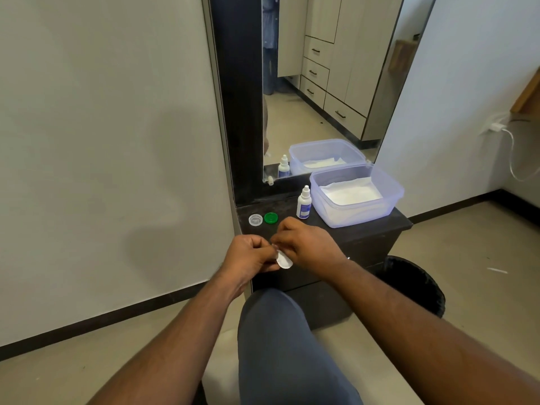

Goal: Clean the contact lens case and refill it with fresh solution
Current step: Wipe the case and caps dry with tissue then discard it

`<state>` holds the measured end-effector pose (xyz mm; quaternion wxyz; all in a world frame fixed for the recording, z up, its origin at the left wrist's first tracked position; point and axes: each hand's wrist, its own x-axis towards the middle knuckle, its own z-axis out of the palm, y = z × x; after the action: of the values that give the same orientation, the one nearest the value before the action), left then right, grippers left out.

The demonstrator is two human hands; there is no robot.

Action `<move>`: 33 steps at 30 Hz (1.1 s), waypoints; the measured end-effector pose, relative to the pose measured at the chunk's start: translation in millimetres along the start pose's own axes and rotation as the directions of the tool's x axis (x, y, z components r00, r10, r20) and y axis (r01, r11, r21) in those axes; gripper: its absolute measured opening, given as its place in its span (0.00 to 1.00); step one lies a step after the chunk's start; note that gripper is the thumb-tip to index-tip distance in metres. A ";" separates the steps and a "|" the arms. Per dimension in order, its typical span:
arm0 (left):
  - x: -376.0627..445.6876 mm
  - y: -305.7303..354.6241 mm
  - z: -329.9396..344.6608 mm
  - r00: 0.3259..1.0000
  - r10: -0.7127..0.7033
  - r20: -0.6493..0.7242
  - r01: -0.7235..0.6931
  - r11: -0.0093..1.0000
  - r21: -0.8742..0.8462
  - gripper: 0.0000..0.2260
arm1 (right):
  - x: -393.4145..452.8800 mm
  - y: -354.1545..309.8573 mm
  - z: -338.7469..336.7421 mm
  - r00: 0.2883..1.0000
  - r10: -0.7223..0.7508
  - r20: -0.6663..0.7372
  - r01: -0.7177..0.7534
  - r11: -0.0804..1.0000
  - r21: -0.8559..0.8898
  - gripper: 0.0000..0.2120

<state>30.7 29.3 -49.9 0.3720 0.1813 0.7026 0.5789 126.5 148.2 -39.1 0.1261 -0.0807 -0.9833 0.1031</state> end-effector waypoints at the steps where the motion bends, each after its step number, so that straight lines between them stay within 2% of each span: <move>1: -0.7 -0.4 -0.1 1.000 0.009 -0.001 -0.009 1.000 0.012 0.03 | 1.9 -0.4 -2.6 0.999 -0.035 0.022 0.037 0.998 -0.060 0.13; 4: -1.4 -2.2 -0.3 0.999 0.030 -0.016 -0.029 0.999 0.034 0.02 | 4.3 -4.6 -4.0 0.996 -0.090 0.022 0.092 0.979 -0.184 0.13; 7: -1.1 -3.1 0.7 0.999 0.014 -0.037 -0.014 1.000 0.005 0.02 | 2.3 -8.8 6.5 0.999 -0.043 -0.010 0.040 0.986 -0.161 0.12; 9: -1.0 -2.5 1.6 0.999 0.008 -0.045 -0.009 1.000 -0.024 0.02 | 1.0 -11.2 14.9 0.970 0.223 -0.096 -0.216 0.973 0.078 0.06; 11: 0.5 -3.3 1.3 0.999 0.013 -0.045 -0.015 0.999 -0.044 0.02 | 0.0 -7.4 20.5 0.830 0.550 -0.092 -0.479 0.787 0.389 0.05; 12: 1.3 -4.0 1.0 0.999 0.012 -0.050 -0.014 0.999 -0.045 0.03 | -1.8 -3.3 21.9 0.772 0.632 -0.068 -0.528 0.697 0.485 0.05; 13: 1.5 -4.1 0.4 0.998 0.009 -0.054 -0.011 0.999 -0.046 0.02 | -4.4 0.0 22.1 0.749 0.661 -0.051 -0.524 0.638 0.564 0.06; 15: 2.7 -4.4 -0.4 0.998 0.011 -0.054 -0.014 0.998 -0.062 0.01 | -9.8 -0.7 17.1 0.763 0.645 -0.039 -0.450 0.574 0.684 0.05; 18: 4.6 -4.6 -0.3 0.998 0.040 -0.043 -0.043 0.997 -0.069 0.01 | -13.0 -8.1 12.4 0.798 0.600 -0.054 -0.364 0.553 0.749 0.04; 21: 5.6 -2.5 1.8 0.997 0.039 -0.068 -0.048 0.990 -0.131 0.01 | -14.4 -8.7 15.2 0.788 0.613 -0.050 -0.397 0.568 0.721 0.04; 24: 7.0 1.6 1.4 0.990 0.053 -0.129 -0.081 0.971 -0.225 0.02 | -19.7 -5.4 19.5 0.794 0.607 0.031 -0.450 0.552 0.702 0.04; 26: 10.3 3.6 -2.6 0.974 0.139 -0.177 -0.167 0.974 -0.155 0.03 | -22.6 -2.3 20.3 0.791 0.611 0.031 -0.442 0.537 0.719 0.04; 29: 20.3 3.3 -14.1 0.909 0.372 -0.187 -0.341 0.923 0.179 0.05 | -24.4 5.5 17.6 0.759 0.651 -0.012 -0.437 0.523 0.732 0.04; 31: 29.7 2.0 -22.8 0.858 0.502 -0.107 -0.441 0.827 0.349 0.09 | -24.3 10.7 14.7 0.750 0.661 -0.031 -0.430 0.522 0.737 0.04; 33: 39.4 1.9 -32.2 0.817 0.576 0.032 -0.525 0.720 0.453 0.11 | -23.4 13.6 11.9 0.753 0.657 -0.040 -0.424 0.532 0.733 0.04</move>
<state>-19.1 35.0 -58.7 0.0921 0.4292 0.7485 0.4971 147.6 154.8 -58.8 0.2610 -0.3479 -0.7633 0.4777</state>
